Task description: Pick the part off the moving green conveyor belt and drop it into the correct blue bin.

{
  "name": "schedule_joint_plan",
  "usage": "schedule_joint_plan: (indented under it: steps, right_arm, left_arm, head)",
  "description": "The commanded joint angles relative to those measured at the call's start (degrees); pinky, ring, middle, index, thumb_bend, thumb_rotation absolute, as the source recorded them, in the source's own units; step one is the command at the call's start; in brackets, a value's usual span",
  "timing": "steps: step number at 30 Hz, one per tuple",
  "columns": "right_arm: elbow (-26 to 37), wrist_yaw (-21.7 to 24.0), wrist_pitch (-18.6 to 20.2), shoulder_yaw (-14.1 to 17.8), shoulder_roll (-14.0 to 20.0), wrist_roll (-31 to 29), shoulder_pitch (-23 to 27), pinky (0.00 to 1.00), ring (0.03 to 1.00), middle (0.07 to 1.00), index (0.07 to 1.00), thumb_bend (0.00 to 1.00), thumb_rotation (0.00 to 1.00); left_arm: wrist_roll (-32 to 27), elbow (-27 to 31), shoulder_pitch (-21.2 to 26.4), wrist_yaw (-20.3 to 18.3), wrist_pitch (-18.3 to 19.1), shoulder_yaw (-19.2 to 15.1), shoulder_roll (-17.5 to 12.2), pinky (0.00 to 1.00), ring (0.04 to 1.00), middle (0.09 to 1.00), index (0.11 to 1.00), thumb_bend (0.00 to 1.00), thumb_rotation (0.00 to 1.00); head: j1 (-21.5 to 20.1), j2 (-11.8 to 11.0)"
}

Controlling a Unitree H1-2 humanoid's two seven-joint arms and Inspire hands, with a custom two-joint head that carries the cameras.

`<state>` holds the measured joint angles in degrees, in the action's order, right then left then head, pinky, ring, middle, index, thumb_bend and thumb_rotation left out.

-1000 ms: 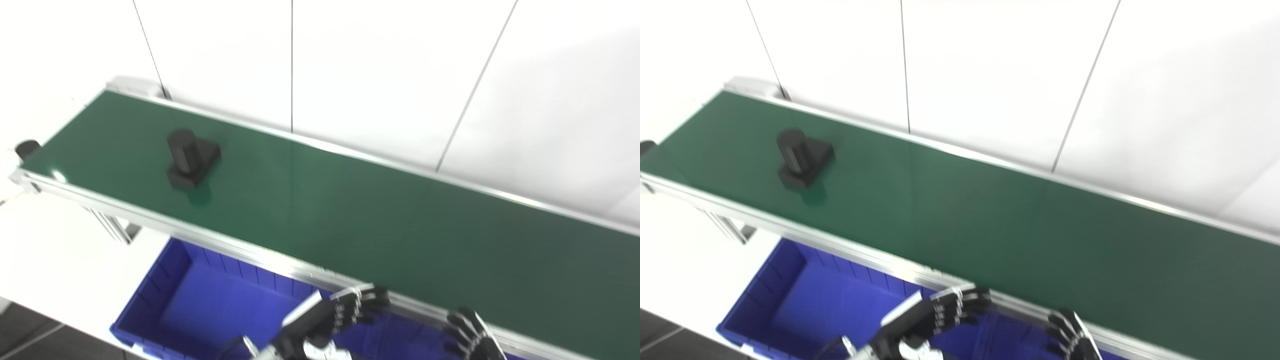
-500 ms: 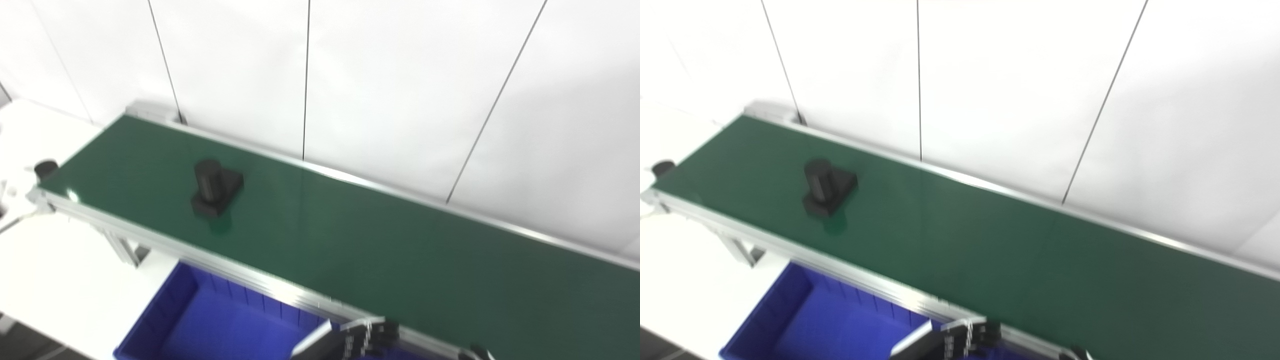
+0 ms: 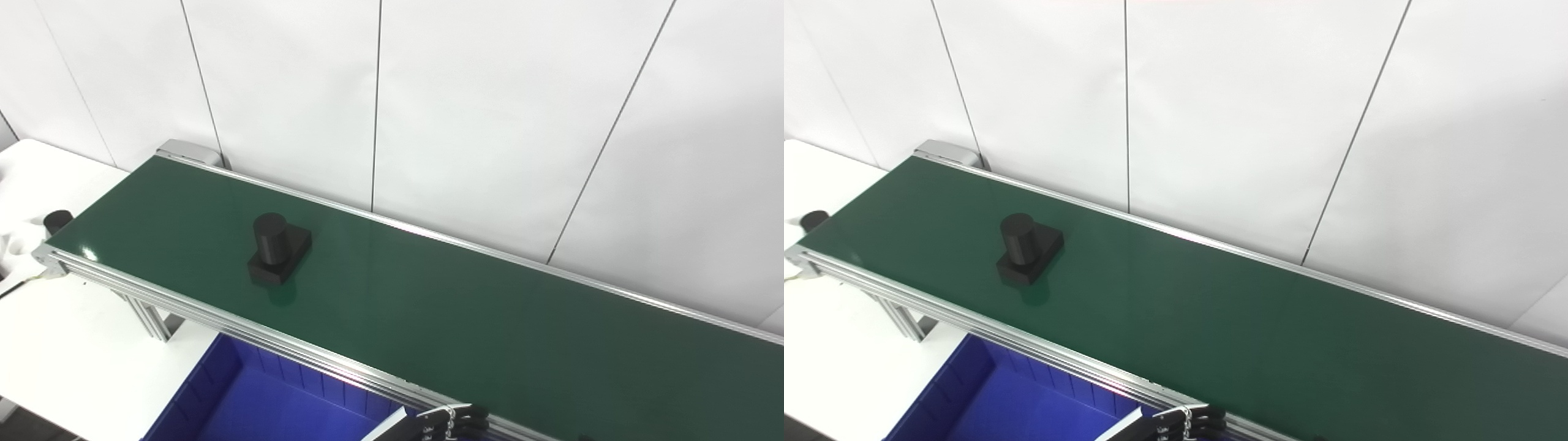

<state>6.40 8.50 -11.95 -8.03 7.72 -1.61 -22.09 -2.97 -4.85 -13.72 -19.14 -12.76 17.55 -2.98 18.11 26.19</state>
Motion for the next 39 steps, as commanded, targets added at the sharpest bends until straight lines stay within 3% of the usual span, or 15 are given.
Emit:
schedule_joint_plan:
  steps: [1, 8, 23, 30, 39]
  right_arm:
    - [1.34, 0.15, -3.83, 0.35, -0.40, -0.69, 0.06, 0.72, 0.792, 0.825, 0.886, 0.55, 0.33]
    - [2.15, -0.04, -5.22, 0.38, -0.95, -0.34, -0.24, 0.71, 0.781, 0.817, 0.878, 0.57, 0.33]
    - [11.54, -1.30, -5.46, -0.11, -3.50, 3.03, 0.60, 0.64, 0.740, 0.786, 0.824, 0.58, 0.26]
    - [15.81, -1.17, -2.78, -0.29, -4.43, 4.39, 3.97, 0.65, 0.755, 0.797, 0.809, 0.61, 0.27]
    - [19.89, -0.82, 5.34, -0.85, -5.48, 9.57, 10.89, 0.61, 0.762, 0.781, 0.786, 0.69, 0.31]
  left_arm:
    - [-0.24, 1.46, 0.47, 0.06, -1.72, 0.17, 0.60, 0.81, 0.851, 0.862, 0.866, 1.00, 0.39]
    - [-0.43, 1.12, 0.58, -0.11, -2.37, 0.08, 0.48, 0.81, 0.849, 0.860, 0.864, 1.00, 0.39]
    - [-1.29, 1.80, 0.32, -0.61, -1.74, -0.34, -0.48, 0.81, 0.849, 0.854, 0.862, 1.00, 0.36]
    - [-1.06, 1.24, 0.78, -0.52, -2.25, -0.53, -0.44, 0.80, 0.844, 0.852, 0.862, 1.00, 0.35]
    - [-1.33, 0.05, 1.67, -0.80, -2.42, -0.60, -0.32, 0.81, 0.848, 0.860, 0.869, 1.00, 0.35]
  head:
    - [-0.06, 0.43]
    - [-0.29, 0.62]
    - [-3.00, 1.30]
    - [-3.79, 1.30]
    - [-4.43, 1.15]
